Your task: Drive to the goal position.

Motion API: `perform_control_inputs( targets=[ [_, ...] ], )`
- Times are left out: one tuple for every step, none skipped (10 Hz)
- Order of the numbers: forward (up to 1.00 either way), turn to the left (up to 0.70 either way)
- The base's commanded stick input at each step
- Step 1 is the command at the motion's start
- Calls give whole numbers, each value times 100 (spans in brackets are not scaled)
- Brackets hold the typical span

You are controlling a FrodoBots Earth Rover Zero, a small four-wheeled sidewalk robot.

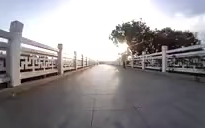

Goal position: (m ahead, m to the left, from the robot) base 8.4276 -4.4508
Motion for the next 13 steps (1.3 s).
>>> perform_control_inputs(
  targets=[
    [45, 0],
    [45, 0],
    [45, 0],
    [45, 0],
    [45, 0],
    [45, 0],
    [45, 0],
    [45, 0],
    [45, 0],
    [45, 0],
    [45, 0],
    [45, 0],
    [45, 0]
  ],
)
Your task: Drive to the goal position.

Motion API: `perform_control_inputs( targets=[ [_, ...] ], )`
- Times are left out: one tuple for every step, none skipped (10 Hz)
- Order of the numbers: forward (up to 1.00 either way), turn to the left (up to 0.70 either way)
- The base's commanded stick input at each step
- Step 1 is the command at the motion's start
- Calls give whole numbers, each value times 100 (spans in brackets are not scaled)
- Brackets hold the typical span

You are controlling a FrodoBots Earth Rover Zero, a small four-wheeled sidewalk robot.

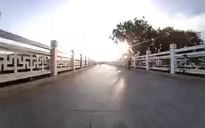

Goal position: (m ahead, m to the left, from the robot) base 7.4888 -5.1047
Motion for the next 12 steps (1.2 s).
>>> perform_control_inputs(
  targets=[
    [45, 0],
    [45, 0],
    [45, 0],
    [45, 0],
    [45, 0],
    [45, 0],
    [45, 0],
    [45, 0],
    [45, 0],
    [45, 0],
    [45, 0],
    [45, 0]
  ],
)
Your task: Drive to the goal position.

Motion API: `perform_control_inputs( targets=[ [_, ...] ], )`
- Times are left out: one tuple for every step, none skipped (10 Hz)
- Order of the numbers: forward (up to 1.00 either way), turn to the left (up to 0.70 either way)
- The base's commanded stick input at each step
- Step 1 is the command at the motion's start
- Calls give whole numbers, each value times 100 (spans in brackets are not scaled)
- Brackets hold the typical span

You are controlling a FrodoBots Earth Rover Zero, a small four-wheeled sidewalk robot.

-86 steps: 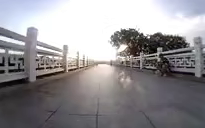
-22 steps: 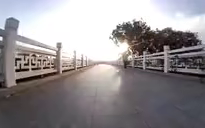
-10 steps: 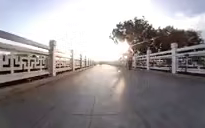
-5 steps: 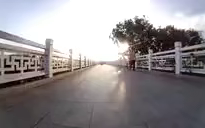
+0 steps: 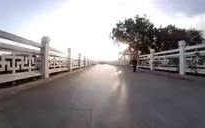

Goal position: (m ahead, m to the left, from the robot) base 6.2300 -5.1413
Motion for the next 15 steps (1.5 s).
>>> perform_control_inputs(
  targets=[
    [45, 0],
    [45, 0],
    [45, 0],
    [45, 0],
    [45, 0],
    [45, 0],
    [45, 0],
    [45, 0],
    [45, 0],
    [45, 0],
    [45, 0],
    [45, 0],
    [45, 0],
    [45, 0],
    [45, 0]
  ],
)
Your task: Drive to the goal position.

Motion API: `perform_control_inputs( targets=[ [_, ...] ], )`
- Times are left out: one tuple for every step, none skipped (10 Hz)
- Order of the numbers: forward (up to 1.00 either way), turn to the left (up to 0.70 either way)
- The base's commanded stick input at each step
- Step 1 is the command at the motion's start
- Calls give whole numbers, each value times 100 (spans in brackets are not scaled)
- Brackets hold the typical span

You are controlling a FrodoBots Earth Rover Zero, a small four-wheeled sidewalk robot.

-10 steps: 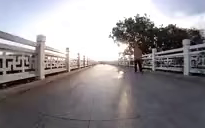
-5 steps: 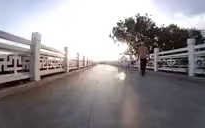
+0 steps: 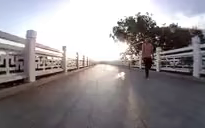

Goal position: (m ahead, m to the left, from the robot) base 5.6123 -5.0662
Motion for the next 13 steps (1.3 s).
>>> perform_control_inputs(
  targets=[
    [45, 0],
    [45, 0],
    [45, 0],
    [45, 0],
    [45, 0],
    [45, 0],
    [45, 0],
    [45, 0],
    [45, 0],
    [45, 0],
    [45, -12],
    [45, -18],
    [45, 0]
  ],
)
